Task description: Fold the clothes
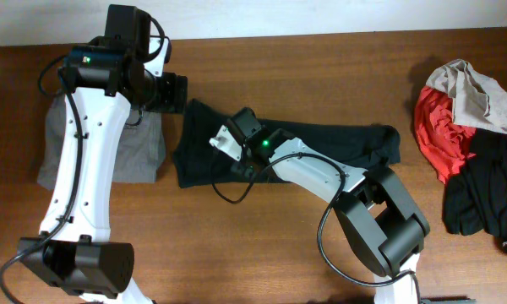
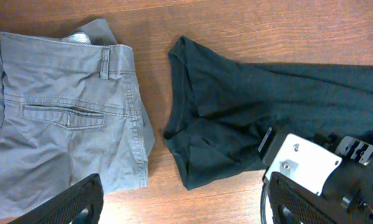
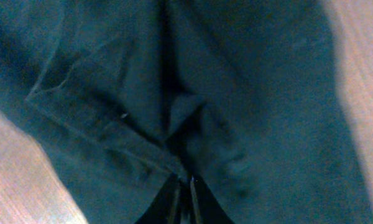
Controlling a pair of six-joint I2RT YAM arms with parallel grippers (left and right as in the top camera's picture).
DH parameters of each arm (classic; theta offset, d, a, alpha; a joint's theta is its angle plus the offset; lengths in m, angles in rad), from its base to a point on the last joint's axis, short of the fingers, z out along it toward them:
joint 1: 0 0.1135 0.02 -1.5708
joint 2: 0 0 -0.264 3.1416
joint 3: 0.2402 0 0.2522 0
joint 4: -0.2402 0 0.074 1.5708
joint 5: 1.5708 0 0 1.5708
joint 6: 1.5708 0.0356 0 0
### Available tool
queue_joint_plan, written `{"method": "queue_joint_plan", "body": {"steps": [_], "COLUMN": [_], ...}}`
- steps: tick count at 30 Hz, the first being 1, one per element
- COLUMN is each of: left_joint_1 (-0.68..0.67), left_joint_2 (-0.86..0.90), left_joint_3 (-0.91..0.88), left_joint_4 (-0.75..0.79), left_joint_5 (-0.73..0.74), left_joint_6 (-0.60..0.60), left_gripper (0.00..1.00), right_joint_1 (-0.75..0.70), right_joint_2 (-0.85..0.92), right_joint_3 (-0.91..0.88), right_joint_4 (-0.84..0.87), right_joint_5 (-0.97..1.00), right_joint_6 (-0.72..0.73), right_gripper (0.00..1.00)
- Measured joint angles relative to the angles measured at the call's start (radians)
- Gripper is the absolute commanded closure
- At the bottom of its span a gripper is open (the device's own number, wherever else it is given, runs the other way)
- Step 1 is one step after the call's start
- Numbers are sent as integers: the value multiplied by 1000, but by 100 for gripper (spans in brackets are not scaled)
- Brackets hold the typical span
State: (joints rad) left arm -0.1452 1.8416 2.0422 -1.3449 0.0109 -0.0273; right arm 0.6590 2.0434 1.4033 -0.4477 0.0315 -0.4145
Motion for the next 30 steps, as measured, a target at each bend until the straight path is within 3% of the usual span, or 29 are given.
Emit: {"method": "queue_joint_plan", "body": {"steps": [3,6,12,18,24,30], "left_joint_1": [0,0,0,0,0,0], "left_joint_2": [0,0,0,0,0,0], "left_joint_3": [0,0,0,0,0,0], "left_joint_4": [-5,-11,-24,-39,-39,-39], "left_joint_5": [0,0,-6,-50,-69,-72], "left_joint_6": [0,0,0,0,0,0], "left_gripper": [15,15,15,15,14,14], "right_joint_1": [-10,-26,-53,-48,-18,-3], "right_joint_2": [0,0,0,0,0,0], "right_joint_3": [7,9,9,19,21,21], "right_joint_4": [38,56,51,-75,-172,-142], "right_joint_5": [19,26,32,-41,-121,-154], "right_joint_6": [39,66,107,116,30,-43], "right_gripper": [70,66,61,52,49,50]}}
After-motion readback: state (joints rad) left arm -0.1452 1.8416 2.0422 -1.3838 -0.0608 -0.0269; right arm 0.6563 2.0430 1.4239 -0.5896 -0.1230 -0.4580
